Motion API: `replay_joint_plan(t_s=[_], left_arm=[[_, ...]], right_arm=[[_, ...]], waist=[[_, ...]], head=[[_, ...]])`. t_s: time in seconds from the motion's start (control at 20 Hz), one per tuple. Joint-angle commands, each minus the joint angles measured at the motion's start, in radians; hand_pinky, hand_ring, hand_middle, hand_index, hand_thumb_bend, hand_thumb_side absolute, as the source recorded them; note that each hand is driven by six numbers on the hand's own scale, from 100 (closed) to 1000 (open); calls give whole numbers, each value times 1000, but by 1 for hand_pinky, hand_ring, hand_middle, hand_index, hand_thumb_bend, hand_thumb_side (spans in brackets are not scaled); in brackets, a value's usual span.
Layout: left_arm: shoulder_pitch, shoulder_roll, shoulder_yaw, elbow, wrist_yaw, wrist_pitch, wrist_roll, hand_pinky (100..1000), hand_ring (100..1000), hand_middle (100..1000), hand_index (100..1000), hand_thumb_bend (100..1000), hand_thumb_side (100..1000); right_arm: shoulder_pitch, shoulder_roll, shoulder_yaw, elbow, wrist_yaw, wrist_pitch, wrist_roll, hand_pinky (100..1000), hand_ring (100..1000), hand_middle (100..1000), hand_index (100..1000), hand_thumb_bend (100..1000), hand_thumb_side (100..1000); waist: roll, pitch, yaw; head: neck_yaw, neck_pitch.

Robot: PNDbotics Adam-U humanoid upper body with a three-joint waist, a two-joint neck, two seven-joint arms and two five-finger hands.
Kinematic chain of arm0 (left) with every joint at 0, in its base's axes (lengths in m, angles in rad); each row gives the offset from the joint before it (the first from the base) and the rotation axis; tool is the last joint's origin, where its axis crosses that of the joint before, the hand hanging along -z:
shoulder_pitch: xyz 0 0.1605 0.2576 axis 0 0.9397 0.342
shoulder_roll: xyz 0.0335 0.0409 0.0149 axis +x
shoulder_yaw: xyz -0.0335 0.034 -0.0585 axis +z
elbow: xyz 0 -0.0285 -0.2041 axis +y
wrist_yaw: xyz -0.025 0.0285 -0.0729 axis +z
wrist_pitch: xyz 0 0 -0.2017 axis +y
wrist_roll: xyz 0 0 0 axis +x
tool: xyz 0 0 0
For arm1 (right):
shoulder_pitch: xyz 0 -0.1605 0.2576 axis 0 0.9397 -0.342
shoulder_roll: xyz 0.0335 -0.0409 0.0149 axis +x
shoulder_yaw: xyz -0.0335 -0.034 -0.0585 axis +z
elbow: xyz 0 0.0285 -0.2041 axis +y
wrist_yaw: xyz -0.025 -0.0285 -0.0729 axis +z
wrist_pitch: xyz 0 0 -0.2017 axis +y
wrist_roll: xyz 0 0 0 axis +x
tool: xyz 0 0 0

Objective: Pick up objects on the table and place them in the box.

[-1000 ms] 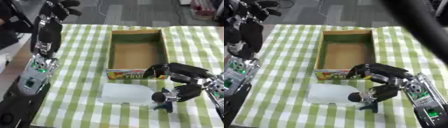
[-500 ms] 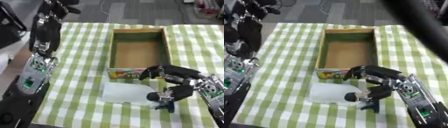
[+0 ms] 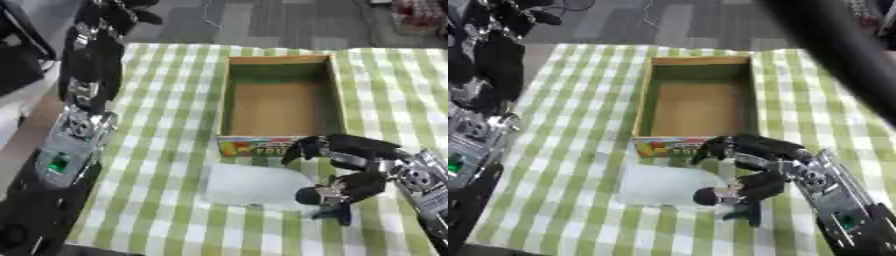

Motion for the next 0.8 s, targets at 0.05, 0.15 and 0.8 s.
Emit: replay_joint_plan(t_s=[0.05,0.15,0.8], left_arm=[[-16,14,-2,-24,6,-2,-6,608,748,806,870,577,913],[-20,12,-6,-26,9,-2,-9,608,747,806,870,577,913],[-41,10,-16,-36,25,0,-21,609,747,805,870,578,913]], right_arm=[[-29,-19,-2,-23,15,7,19,800,886,837,887,693,1000],[-34,-20,-2,-20,27,10,25,795,862,829,879,692,1000],[-46,-18,-4,12,110,0,32,811,794,830,876,705,1000]], waist=[[3,-7,5],[6,-5,10],[-1,6,43]], head=[[-9,-3],[-12,-3],[-35,-3]])
